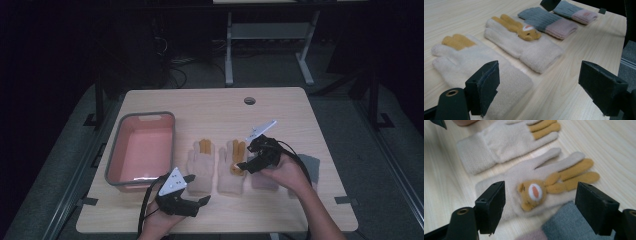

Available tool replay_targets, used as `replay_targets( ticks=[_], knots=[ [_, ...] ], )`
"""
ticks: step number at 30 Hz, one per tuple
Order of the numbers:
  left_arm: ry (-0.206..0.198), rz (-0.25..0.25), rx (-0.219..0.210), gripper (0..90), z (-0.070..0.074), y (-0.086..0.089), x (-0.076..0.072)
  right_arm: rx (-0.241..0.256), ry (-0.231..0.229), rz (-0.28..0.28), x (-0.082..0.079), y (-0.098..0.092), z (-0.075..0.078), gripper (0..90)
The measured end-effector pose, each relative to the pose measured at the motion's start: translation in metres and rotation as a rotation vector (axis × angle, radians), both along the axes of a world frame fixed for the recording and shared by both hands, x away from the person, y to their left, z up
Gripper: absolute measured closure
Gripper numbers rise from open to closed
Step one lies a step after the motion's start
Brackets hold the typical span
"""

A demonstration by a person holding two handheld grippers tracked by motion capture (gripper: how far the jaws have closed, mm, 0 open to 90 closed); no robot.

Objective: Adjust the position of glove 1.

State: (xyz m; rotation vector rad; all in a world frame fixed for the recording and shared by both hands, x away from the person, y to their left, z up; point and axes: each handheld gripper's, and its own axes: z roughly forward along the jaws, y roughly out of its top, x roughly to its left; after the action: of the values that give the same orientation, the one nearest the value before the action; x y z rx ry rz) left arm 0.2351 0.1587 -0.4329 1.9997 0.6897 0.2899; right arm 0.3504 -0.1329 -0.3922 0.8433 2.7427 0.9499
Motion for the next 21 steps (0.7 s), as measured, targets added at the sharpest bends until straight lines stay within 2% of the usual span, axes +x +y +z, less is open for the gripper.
replay_targets(
  ticks=[3,9,12,17,21],
  knots=[
    [0.002,0.010,-0.012,16.6,0.000,0.001,0.000,-0.015,0.008,0.014,0.004,0.006,-0.005,25.5],
    [0.002,0.008,-0.001,16.6,0.001,0.002,-0.001,-0.045,0.021,0.047,0.009,0.016,-0.012,28.6],
    [0.003,0.006,0.000,16.6,0.001,0.002,-0.001,-0.070,0.051,0.061,0.013,0.024,-0.019,31.3],
    [0.002,0.012,-0.007,16.6,0.001,0.003,0.000,-0.095,0.064,0.073,0.017,0.031,-0.027,37.0],
    [0.003,0.019,-0.011,16.6,0.001,0.005,0.001,-0.145,0.077,0.088,0.020,0.035,-0.036,44.5]
  ],
)
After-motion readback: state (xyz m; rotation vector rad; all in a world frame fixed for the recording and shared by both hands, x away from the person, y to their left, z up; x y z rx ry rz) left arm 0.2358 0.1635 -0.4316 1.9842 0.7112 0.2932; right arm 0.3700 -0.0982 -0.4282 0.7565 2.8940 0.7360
